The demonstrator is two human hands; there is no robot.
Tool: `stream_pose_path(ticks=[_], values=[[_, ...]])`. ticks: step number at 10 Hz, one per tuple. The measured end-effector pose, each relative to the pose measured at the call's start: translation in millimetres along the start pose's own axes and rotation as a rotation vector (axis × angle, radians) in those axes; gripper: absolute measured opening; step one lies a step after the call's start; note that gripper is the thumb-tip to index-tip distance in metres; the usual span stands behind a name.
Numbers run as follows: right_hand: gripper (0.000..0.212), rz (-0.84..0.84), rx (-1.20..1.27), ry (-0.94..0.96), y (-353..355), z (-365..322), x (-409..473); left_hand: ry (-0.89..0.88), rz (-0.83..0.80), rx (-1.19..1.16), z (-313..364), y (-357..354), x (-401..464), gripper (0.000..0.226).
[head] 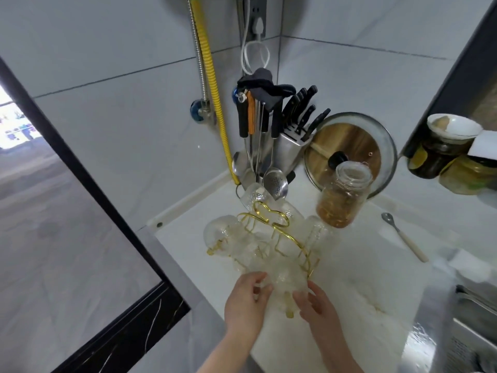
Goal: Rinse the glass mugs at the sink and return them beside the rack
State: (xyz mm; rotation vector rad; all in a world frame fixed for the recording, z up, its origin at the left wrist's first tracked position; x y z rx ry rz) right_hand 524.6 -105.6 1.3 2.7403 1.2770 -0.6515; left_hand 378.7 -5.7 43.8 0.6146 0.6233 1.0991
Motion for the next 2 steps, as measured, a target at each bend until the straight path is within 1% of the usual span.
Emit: stream_pose_path(ticks=[1, 2], values=[[0.042, 0.02, -0.133, 0.04, 0.9, -2.3, 8.0, -0.013, -0.043, 0.063, 2.4, -2.6, 4.3, 0.026], [0.053, 0.091, -0.261, 0.11, -3.6, -7.1, 1.6, -0.028, -0.132, 0.177, -1.6, -2.9, 5.9, 0.033]])
Point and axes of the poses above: each hand's wrist, its own x-axis towards the middle knuckle, its own y-axis out of the back of the hand, z = x × y, the point moved 8 cm from there along x, towards the middle knuckle, and after that the axes turned 12 degrees about x, right-handed, at the moved point
